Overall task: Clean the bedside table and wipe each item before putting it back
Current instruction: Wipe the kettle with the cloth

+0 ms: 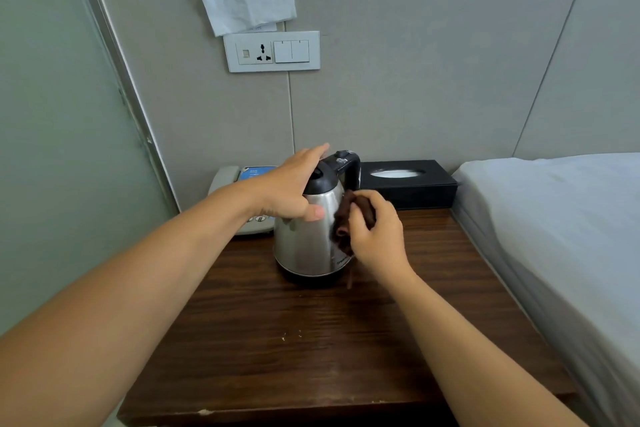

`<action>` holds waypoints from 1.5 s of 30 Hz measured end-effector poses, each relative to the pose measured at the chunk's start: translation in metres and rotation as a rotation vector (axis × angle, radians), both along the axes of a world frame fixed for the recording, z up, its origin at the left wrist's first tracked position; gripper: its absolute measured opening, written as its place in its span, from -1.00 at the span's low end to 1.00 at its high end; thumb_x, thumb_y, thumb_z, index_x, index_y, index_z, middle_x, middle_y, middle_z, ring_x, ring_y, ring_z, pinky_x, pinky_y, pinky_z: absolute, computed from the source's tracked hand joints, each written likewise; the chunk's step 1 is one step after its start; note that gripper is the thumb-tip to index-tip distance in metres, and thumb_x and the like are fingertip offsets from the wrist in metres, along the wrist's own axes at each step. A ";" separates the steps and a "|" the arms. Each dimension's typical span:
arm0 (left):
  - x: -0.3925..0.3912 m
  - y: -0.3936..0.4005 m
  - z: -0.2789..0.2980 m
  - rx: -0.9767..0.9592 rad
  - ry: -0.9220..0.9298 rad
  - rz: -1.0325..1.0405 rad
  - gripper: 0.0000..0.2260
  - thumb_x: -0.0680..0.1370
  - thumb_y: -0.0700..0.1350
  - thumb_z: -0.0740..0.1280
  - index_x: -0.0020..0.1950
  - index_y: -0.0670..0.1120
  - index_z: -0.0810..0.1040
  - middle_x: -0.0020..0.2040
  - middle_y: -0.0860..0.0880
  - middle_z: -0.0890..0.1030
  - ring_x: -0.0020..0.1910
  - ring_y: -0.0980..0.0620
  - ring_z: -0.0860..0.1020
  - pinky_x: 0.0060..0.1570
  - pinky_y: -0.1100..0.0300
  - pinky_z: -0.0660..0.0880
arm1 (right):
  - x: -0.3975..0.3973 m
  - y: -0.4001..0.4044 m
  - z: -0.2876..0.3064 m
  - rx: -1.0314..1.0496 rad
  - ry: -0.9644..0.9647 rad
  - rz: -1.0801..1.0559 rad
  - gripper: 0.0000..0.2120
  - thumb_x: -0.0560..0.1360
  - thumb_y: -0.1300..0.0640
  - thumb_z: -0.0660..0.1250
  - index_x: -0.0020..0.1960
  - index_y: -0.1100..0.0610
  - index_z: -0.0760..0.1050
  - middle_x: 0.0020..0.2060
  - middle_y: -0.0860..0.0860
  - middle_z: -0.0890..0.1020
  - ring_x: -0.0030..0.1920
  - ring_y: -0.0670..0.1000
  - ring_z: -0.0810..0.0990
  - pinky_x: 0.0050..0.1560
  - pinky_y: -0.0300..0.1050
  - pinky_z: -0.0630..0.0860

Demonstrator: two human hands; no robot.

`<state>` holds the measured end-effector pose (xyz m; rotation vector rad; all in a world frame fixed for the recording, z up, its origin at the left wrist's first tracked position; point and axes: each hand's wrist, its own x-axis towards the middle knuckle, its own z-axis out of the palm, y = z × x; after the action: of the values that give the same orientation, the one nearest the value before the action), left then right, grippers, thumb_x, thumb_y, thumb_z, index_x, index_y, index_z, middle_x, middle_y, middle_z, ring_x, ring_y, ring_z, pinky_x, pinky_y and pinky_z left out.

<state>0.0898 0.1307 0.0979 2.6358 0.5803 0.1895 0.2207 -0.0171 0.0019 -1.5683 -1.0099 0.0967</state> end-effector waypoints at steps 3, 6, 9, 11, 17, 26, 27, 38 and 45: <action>0.001 0.000 -0.001 -0.001 -0.003 -0.001 0.09 0.36 0.01 0.51 0.70 0.02 -0.15 0.69 0.01 -0.01 0.65 0.00 0.04 0.61 -0.05 0.13 | 0.018 -0.002 0.001 -0.175 0.050 0.030 -0.87 0.63 0.15 0.29 0.10 -0.02 0.58 -0.10 -0.04 0.67 -0.05 -0.06 0.66 -0.07 -0.06 0.62; 0.002 0.003 -0.002 0.014 -0.014 -0.002 0.08 0.42 -0.03 0.55 0.70 -0.02 -0.14 0.69 -0.02 0.00 0.66 -0.02 0.04 0.61 -0.04 0.13 | 0.011 0.001 0.018 -0.144 -0.068 0.063 -0.82 0.62 0.04 0.29 0.21 -0.04 0.51 0.07 0.06 0.58 0.07 -0.06 0.57 -0.01 -0.24 0.48; 0.002 0.003 -0.003 0.015 -0.025 -0.001 0.08 0.44 -0.02 0.56 0.70 -0.02 -0.14 0.69 -0.03 0.01 0.66 -0.02 0.05 0.61 -0.06 0.15 | -0.017 -0.003 0.018 -0.110 -0.233 0.106 -0.56 0.59 -0.03 0.30 0.44 -0.02 0.33 0.32 0.12 0.34 0.27 0.04 0.38 0.29 -0.09 0.39; 0.003 0.003 -0.003 -0.002 -0.027 -0.003 0.06 0.45 -0.09 0.56 0.70 -0.01 -0.15 0.69 -0.01 0.01 0.65 -0.02 0.05 0.60 -0.07 0.16 | -0.023 -0.011 0.002 -0.095 -0.311 0.096 -0.49 0.62 0.04 0.29 0.52 -0.02 0.24 0.40 0.07 0.25 0.32 0.08 0.37 0.33 -0.04 0.41; -0.001 -0.002 0.002 -0.021 -0.015 -0.004 0.10 0.34 0.02 0.49 0.70 0.03 -0.13 0.68 0.07 0.00 0.65 0.02 0.06 0.60 -0.06 0.15 | 0.015 -0.011 -0.003 -0.271 -0.097 0.103 -0.82 0.64 0.15 0.25 0.23 0.01 0.45 0.01 0.12 0.56 -0.11 0.04 0.58 -0.25 -0.31 0.51; -0.001 -0.012 0.007 -0.013 0.006 0.105 -0.07 0.54 0.13 0.47 0.69 -0.02 -0.06 0.63 -0.10 0.17 0.57 -0.10 0.25 0.52 -0.07 0.29 | -0.004 -0.016 0.008 -0.055 -0.136 0.098 -0.68 0.60 0.06 0.39 0.33 -0.11 0.47 0.13 -0.03 0.54 0.13 -0.23 0.49 0.04 -0.48 0.44; -0.005 -0.010 0.008 -0.058 -0.006 0.098 -0.07 0.49 0.12 0.49 0.69 -0.02 0.00 0.61 -0.08 0.22 0.53 -0.09 0.31 0.49 -0.07 0.34 | -0.001 -0.018 0.005 -0.053 -0.142 0.085 -0.68 0.59 0.07 0.39 0.31 -0.11 0.48 0.13 -0.04 0.55 0.14 -0.22 0.49 0.09 -0.42 0.47; -0.026 0.007 0.016 -0.250 0.009 0.006 -0.26 0.38 -0.12 0.36 0.51 0.27 0.25 0.48 -0.02 0.35 0.43 -0.07 0.41 0.45 -0.10 0.40 | -0.007 -0.025 0.013 0.179 -0.104 0.002 -0.65 0.57 0.16 0.41 0.27 -0.18 0.50 0.16 -0.08 0.57 0.24 -0.16 0.51 0.26 -0.24 0.44; -0.025 0.012 0.006 -0.258 -0.059 0.028 -0.33 0.56 -0.34 0.33 0.53 0.23 0.27 0.44 -0.02 0.33 0.37 -0.07 0.43 0.36 -0.03 0.47 | -0.050 0.009 -0.008 -0.056 -0.466 -0.034 -0.39 0.50 0.08 0.48 0.49 0.03 0.34 0.43 0.20 0.33 0.36 0.22 0.41 0.18 0.04 0.52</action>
<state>0.0645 0.1432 0.1036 2.3663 0.5807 0.1869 0.1705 -0.0082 -0.0065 -1.6987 -1.3476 -0.2791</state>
